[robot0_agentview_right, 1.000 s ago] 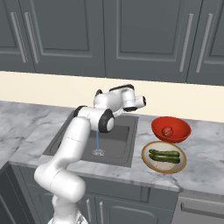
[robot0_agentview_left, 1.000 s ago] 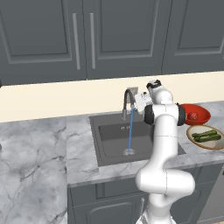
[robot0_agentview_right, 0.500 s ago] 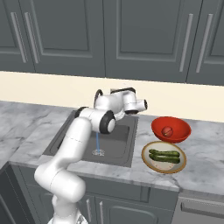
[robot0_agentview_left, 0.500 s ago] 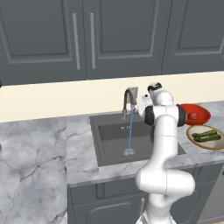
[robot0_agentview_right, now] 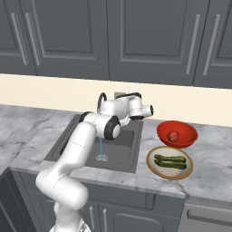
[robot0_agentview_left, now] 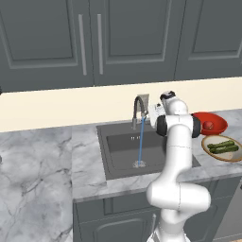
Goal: Pick the squashs from the sink and place them in one bowl. Place the onion in the other bowl. Then turn off the sink faucet.
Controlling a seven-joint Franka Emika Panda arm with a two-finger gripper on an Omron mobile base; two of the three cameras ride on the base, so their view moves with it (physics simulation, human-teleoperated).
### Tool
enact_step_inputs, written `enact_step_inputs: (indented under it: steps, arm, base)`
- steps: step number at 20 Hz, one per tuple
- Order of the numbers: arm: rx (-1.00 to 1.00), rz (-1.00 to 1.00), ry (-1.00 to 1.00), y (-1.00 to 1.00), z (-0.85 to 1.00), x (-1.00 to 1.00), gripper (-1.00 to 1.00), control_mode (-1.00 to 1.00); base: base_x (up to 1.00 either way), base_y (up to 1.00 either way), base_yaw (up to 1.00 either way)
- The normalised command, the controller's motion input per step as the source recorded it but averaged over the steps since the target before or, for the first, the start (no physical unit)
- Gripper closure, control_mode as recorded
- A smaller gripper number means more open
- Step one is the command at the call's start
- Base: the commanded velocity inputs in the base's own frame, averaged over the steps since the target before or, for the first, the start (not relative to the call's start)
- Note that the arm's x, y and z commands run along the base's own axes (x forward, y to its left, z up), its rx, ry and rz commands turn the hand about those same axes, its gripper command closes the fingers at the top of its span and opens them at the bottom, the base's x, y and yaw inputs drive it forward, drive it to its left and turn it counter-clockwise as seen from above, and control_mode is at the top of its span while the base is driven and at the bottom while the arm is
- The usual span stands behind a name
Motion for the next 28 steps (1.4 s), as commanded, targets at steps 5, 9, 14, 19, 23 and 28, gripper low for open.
enact_step_inputs:
  steps: [5, 9, 14, 19, 23, 28]
  arm:
    - [-0.02, 0.00, 0.03, 0.26, -0.06, 0.09, -1.00, -1.00]
    - [-0.02, 0.00, 0.06, 0.38, -0.14, 0.02, -1.00, -1.00]
    - [-0.04, 0.01, 0.05, 0.50, -0.29, 0.00, -1.00, -1.00]
    - [-0.03, 0.01, 0.05, 0.57, -0.29, 0.00, -1.00, -1.00]
    - [-0.02, 0.00, 0.01, 0.57, 0.07, -0.07, -1.00, -1.00]
    - [-0.07, 0.00, 0.00, 0.41, 0.70, -0.14, -1.00, -1.00]
  base:
    - [0.00, 0.00, 0.00]
    - [0.00, 0.00, 0.00]
    - [0.00, 0.00, 0.00]
    - [0.00, 0.00, 0.00]
    - [0.00, 0.00, 0.00]
    - [0.00, 0.00, 0.00]
